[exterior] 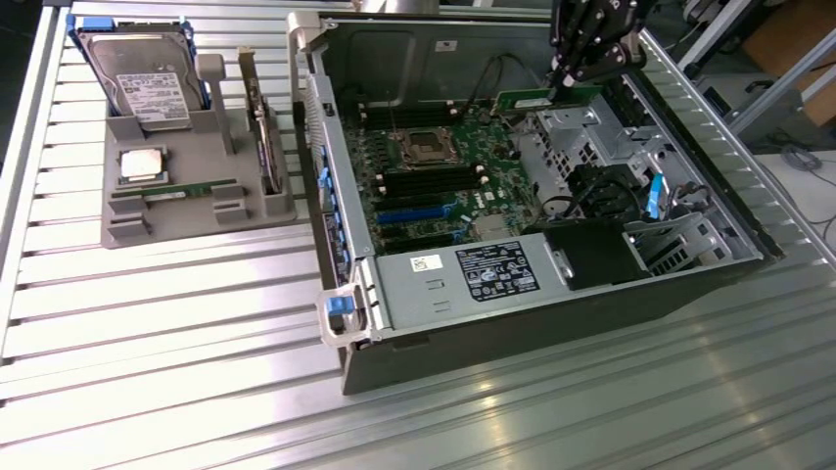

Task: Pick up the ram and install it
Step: 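Insert the ram into the slot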

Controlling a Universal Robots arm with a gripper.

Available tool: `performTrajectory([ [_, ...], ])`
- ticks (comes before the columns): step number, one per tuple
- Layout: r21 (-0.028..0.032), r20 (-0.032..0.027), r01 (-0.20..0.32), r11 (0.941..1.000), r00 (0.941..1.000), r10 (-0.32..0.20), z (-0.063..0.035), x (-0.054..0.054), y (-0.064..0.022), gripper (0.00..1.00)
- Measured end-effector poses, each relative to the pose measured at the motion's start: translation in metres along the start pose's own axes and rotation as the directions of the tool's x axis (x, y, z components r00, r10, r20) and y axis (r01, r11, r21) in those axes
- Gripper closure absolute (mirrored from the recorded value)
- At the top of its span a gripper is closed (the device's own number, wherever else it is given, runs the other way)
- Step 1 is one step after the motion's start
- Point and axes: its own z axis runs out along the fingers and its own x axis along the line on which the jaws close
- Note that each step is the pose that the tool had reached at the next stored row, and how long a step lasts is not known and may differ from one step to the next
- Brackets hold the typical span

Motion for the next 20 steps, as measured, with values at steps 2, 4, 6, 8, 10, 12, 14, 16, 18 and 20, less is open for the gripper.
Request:
performTrajectory([
  [2,0.0000,0.0000,0.000,1.0000,1.0000,0.000,0.0003,0.0000,0.0000,0.86],
  [4,0.0000,0.0000,0.000,1.0000,1.0000,0.000,0.0008,0.0000,0.0000,0.86],
  [6,0.0000,0.0001,0.000,1.0000,1.0000,0.000,0.0012,0.0000,-0.0001,0.86],
  [8,0.0000,0.0000,0.000,1.0000,1.0000,0.000,0.0016,0.0000,-0.0001,0.86],
  [10,0.0000,0.0000,0.000,1.0000,1.0000,0.000,0.0020,0.0000,-0.0001,0.86],
  [12,0.0000,0.0000,0.000,1.0000,1.0000,0.000,0.0023,0.0000,-0.0001,0.86],
  [14,0.0000,0.0000,0.000,1.0000,1.0000,0.000,0.0028,0.0000,-0.0001,0.86],
  [16,0.0000,0.0000,0.000,1.0000,1.0000,0.000,0.0033,0.0000,-0.0002,0.86],
  [18,0.0000,0.0000,0.000,1.0000,1.0000,0.000,0.0038,0.0000,-0.0002,0.86],
  [20,0.0000,0.0001,0.000,1.0000,1.0000,0.000,0.0044,-0.0001,-0.0002,0.86],
])
